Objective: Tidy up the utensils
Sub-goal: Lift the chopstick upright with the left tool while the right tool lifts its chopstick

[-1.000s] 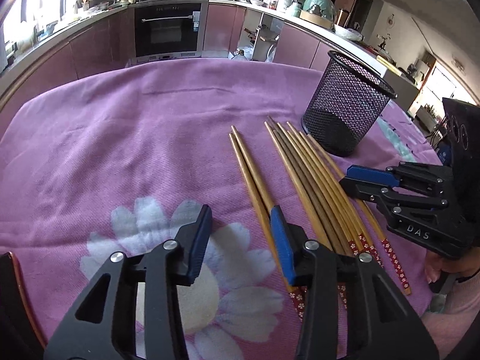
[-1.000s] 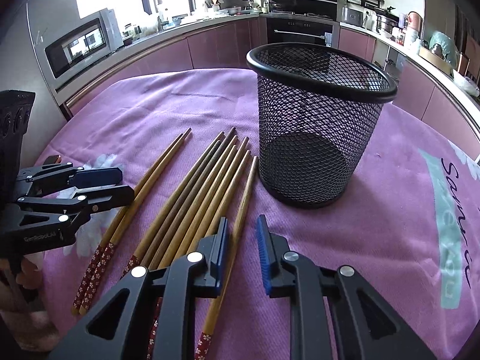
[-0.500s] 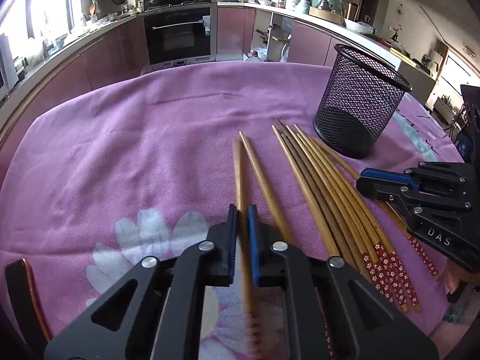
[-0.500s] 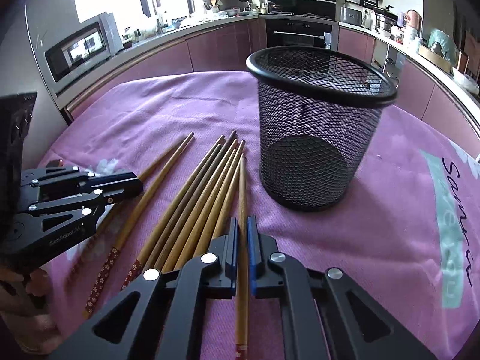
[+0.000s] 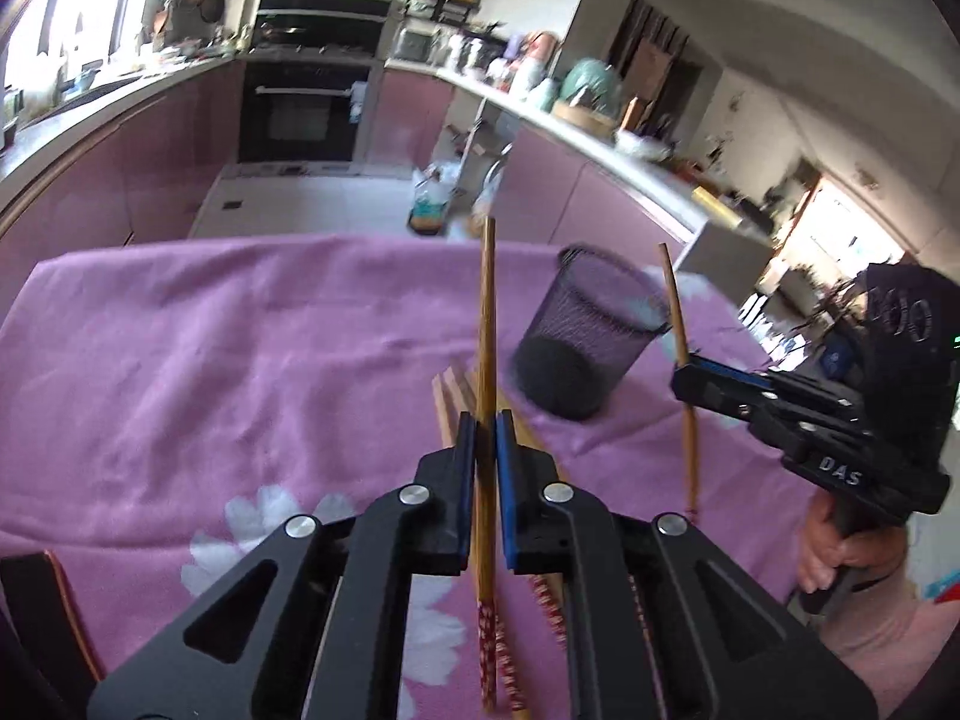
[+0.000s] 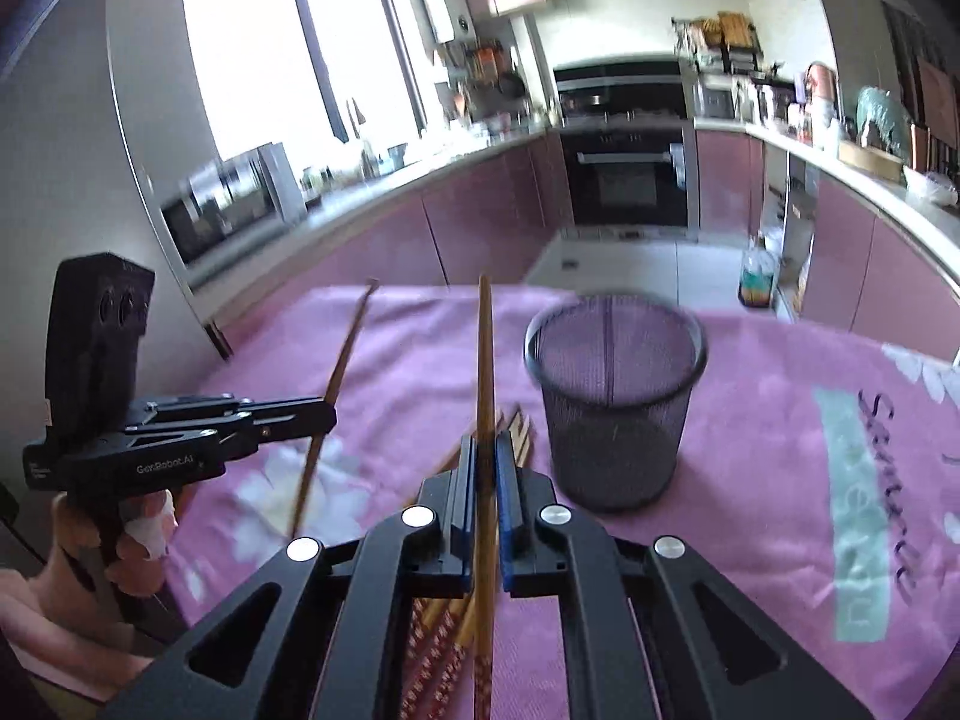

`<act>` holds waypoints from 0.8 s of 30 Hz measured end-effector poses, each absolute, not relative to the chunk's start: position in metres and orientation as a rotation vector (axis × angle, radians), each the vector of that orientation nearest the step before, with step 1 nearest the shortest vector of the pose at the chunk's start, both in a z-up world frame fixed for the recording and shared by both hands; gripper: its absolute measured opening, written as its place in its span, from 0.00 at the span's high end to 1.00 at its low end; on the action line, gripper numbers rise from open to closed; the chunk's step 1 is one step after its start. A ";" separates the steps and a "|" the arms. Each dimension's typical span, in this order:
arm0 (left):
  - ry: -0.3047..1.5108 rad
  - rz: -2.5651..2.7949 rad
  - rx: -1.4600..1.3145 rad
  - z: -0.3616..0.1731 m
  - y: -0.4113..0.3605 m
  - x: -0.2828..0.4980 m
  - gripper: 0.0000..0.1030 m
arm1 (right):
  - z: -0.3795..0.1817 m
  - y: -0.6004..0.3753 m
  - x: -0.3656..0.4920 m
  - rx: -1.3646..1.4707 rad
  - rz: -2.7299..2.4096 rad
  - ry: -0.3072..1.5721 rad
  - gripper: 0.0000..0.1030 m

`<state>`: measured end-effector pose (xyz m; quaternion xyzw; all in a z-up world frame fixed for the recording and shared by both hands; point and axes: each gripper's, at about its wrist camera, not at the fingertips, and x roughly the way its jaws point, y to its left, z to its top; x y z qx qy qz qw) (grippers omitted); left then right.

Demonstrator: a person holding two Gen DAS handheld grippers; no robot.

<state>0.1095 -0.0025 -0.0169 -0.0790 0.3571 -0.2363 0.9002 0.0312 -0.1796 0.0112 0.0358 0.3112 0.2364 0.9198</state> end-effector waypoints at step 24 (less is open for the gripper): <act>0.446 -0.610 -0.247 0.134 -0.049 0.165 0.93 | 0.114 -0.232 0.068 0.088 0.425 0.355 0.95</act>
